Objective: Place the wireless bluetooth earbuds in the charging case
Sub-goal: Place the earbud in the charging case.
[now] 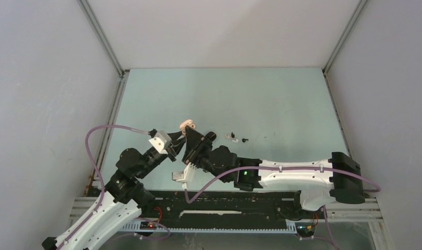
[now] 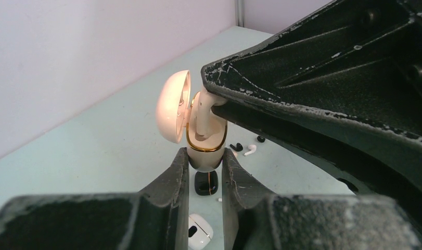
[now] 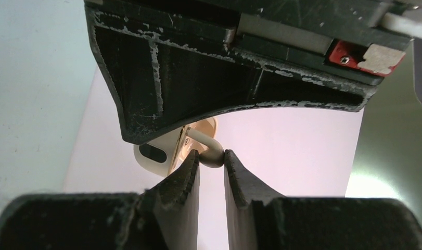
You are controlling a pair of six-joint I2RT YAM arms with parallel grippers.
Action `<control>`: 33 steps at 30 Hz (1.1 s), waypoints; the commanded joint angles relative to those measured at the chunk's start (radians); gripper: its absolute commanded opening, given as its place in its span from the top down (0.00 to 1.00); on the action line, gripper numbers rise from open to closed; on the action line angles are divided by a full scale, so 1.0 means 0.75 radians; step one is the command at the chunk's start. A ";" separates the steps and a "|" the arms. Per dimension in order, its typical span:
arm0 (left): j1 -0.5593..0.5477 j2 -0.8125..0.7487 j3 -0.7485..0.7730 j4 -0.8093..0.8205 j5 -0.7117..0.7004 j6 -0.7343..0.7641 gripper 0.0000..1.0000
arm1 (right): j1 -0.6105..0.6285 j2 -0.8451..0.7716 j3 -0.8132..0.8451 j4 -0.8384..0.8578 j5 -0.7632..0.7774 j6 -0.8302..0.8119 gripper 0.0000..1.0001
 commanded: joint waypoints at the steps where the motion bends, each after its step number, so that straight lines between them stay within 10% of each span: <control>1: -0.004 -0.004 0.007 0.052 0.019 0.027 1.00 | -0.013 0.010 0.009 0.059 0.048 -0.015 1.00; 33: -0.007 -0.008 0.008 0.050 0.030 0.020 1.00 | 0.021 0.020 0.079 -0.054 0.085 0.012 1.00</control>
